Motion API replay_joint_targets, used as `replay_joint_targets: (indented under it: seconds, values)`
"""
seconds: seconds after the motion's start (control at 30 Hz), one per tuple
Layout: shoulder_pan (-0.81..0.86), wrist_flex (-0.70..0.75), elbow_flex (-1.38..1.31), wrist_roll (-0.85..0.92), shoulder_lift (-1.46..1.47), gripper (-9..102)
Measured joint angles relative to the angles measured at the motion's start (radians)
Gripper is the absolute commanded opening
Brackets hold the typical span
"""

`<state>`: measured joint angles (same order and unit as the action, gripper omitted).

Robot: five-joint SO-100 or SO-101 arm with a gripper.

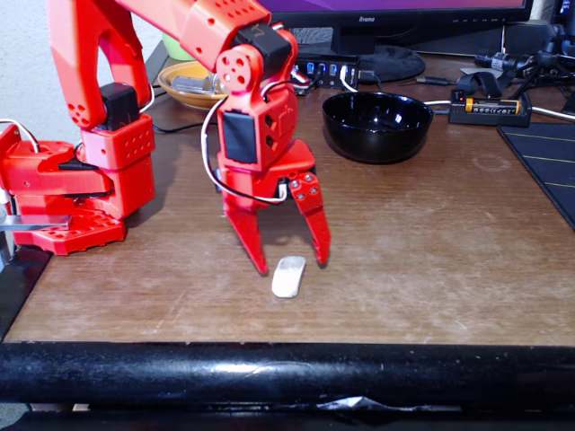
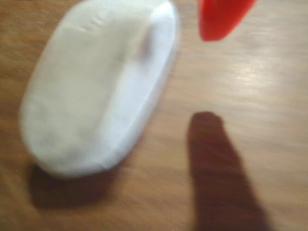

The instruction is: Ramasse la gomme et mets-la dans le bol.

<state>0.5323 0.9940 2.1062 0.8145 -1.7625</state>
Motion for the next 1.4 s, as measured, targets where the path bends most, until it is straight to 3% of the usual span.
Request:
replay_joint_targets:
  seconds: [0.57,0.8,1.1,1.23,1.4]
  values:
    - [0.008,-0.129,0.110,0.018,0.018,24]
    - [0.015,-0.183,0.143,0.021,0.020,-6]
    - [0.017,-0.179,0.138,0.021,0.012,-6]
    - [-0.021,-0.084,0.186,-0.005,-0.100,-6]
    - [-0.195,0.089,0.216,-0.087,-0.365,-6]
